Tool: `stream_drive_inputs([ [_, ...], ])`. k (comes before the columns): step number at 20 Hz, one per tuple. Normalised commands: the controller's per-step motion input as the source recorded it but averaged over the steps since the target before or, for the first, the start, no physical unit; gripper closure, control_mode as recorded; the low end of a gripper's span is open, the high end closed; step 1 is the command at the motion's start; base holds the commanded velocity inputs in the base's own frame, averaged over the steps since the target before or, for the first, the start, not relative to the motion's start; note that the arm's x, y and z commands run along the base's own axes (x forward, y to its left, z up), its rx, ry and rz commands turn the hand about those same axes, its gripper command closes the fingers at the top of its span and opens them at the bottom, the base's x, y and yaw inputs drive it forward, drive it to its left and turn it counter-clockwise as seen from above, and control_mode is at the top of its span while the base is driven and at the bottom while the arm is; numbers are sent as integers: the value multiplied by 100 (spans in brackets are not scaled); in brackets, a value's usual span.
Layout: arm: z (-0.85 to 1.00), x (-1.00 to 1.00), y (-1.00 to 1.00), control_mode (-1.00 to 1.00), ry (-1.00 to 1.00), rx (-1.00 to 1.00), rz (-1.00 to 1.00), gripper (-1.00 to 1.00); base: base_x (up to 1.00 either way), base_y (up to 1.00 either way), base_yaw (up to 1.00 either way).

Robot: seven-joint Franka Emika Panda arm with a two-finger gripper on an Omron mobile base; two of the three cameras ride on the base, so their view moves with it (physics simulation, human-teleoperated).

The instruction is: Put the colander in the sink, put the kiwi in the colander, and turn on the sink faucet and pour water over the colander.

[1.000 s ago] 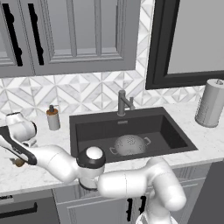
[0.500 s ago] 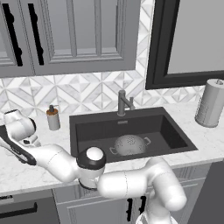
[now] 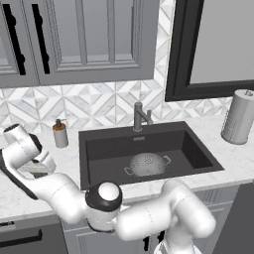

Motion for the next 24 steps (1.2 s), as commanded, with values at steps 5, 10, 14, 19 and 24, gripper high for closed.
stream_drive_inputs([
  [5, 0, -30, -89, -100, -22, 4, -1, 100, 0, 0, 0],
  [10, 21, -21, -99, -100, -9, 20, 0, 100, 0, 0, 0],
  [14, 50, -6, -84, -100, 4, 30, 0, 100, 0, 0, 0],
  [19, 46, -6, -78, -100, 5, 25, 4, 100, 0, 0, 0],
  [24, 42, -5, -72, -100, 6, 14, 12, 100, 0, 0, 0],
])
